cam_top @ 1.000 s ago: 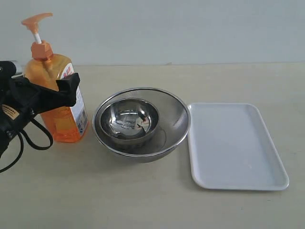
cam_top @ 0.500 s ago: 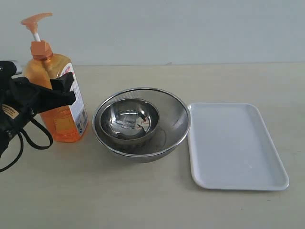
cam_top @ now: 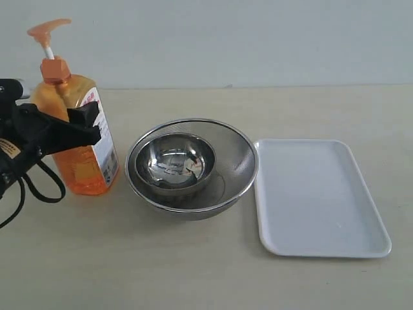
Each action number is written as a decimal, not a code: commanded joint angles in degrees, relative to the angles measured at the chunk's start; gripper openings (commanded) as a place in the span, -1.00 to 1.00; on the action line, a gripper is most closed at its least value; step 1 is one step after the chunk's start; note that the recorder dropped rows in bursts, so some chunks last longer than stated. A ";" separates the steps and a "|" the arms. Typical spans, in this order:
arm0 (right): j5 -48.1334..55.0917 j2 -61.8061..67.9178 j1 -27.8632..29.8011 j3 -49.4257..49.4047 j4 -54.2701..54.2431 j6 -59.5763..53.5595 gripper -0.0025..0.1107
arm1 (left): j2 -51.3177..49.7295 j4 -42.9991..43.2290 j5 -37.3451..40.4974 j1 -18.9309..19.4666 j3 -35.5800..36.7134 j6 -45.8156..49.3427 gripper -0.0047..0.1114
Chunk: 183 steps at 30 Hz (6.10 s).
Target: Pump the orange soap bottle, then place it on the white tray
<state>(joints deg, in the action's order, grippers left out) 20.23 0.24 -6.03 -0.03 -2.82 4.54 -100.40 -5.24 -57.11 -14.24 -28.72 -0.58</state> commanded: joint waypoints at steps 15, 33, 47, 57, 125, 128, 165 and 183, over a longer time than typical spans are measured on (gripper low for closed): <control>-0.65 -0.24 0.22 0.03 0.24 -0.56 -0.96 | 2.89 0.46 -5.65 -0.24 10.94 -4.38 -0.84; -0.65 -0.24 0.22 0.03 0.24 -0.56 -0.96 | -1.43 0.17 -7.36 -0.24 10.64 -7.25 -0.05; -0.65 -0.24 0.22 0.03 0.24 -0.56 -0.96 | -2.10 0.29 -8.83 -0.24 10.64 -9.83 0.50; -0.65 -0.24 0.22 0.03 0.24 -0.56 -0.96 | -2.10 0.77 -10.25 -0.24 9.58 -9.72 0.41; -0.37 -0.24 0.22 0.03 1.13 -0.56 -0.96 | 7.56 9.60 -1.51 -0.24 9.31 12.13 -0.73; -0.37 -0.24 0.22 0.03 1.59 -0.56 -0.96 | 7.56 9.60 -1.48 -0.24 9.31 11.97 -0.73; -44.98 17.92 0.22 17.24 49.37 54.03 -0.96 | 7.56 9.60 -1.35 -0.24 9.31 12.20 -0.73; -64.03 77.73 -2.52 58.92 98.29 73.60 -0.05 | 7.56 9.60 -0.82 -0.24 9.31 11.95 -0.73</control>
<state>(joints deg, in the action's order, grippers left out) -43.76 76.30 -6.89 56.20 91.33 77.41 -93.75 4.26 -54.41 -14.24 -18.97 11.22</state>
